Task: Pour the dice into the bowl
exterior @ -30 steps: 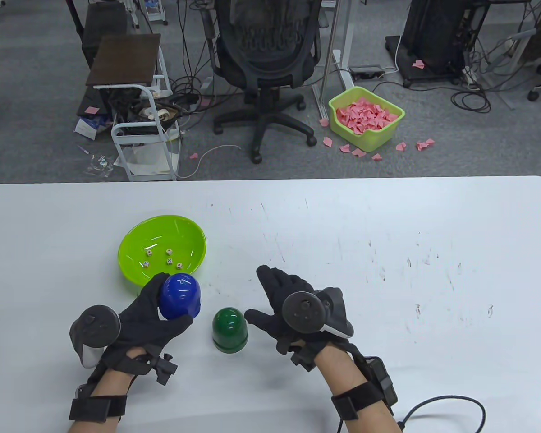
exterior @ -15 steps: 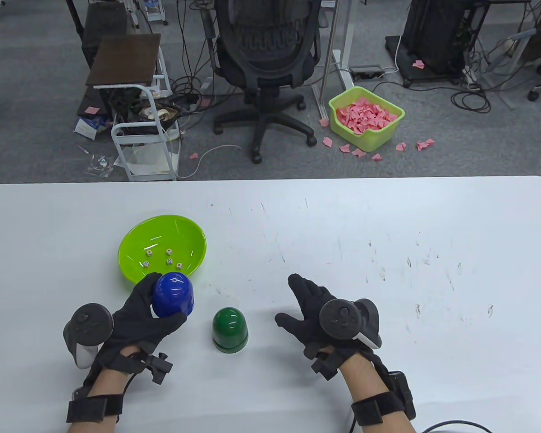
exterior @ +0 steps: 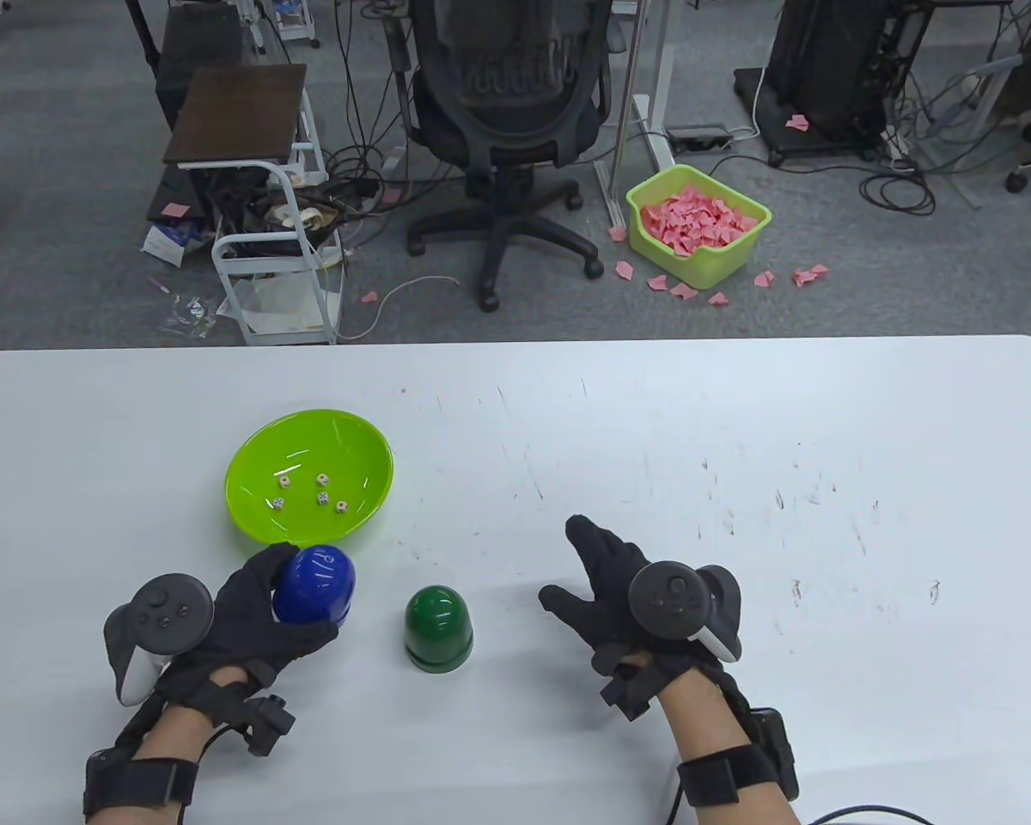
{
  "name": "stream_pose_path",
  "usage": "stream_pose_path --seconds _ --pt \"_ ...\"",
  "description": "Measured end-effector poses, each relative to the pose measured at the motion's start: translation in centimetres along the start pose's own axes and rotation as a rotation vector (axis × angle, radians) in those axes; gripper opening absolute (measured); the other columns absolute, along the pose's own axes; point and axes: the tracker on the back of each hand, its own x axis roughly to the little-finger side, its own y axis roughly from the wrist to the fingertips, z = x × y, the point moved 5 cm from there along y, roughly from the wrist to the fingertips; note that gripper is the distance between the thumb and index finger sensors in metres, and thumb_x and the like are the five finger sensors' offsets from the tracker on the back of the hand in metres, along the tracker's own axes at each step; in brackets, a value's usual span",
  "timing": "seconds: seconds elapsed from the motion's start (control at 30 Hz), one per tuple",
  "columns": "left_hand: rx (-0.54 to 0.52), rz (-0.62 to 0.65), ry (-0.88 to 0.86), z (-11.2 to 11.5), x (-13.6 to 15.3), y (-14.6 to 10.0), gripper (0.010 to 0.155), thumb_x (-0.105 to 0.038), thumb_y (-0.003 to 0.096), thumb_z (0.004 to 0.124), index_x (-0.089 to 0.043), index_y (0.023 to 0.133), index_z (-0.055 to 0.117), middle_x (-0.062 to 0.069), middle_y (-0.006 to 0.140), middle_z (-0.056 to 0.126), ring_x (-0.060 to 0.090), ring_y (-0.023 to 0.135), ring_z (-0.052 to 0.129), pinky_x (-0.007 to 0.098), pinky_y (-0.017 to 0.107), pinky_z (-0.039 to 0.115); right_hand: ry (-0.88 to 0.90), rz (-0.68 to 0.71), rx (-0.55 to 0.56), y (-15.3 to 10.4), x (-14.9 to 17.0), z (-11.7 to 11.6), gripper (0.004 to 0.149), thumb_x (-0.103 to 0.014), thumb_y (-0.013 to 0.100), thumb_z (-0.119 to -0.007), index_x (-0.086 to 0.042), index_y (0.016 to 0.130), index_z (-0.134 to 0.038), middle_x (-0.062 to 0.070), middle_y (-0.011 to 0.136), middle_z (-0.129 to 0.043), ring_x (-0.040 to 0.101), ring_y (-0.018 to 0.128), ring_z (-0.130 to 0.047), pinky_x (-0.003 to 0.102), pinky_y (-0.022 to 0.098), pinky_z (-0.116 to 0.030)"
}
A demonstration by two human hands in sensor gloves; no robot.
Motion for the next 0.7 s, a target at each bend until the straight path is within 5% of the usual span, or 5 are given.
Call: stream_pose_path --seconds 0.7 --pt "0.198 -0.109 0.159 4.3 2.5 0.6 0.102 -0.057 0.0291 0.102 -0.021 0.105 0.044 0.011 0.109 0.068 0.040 0.104 0.064 0.066 0.076 0.054 -0.010 -0.002 -0.018 0.0 0.0 -0.1 0.086 -0.058 0.046 -0.076 -0.002 0.106 -0.053 0.031 0.101 -0.072 0.056 0.077 -0.080 0.073 0.057 -0.066"
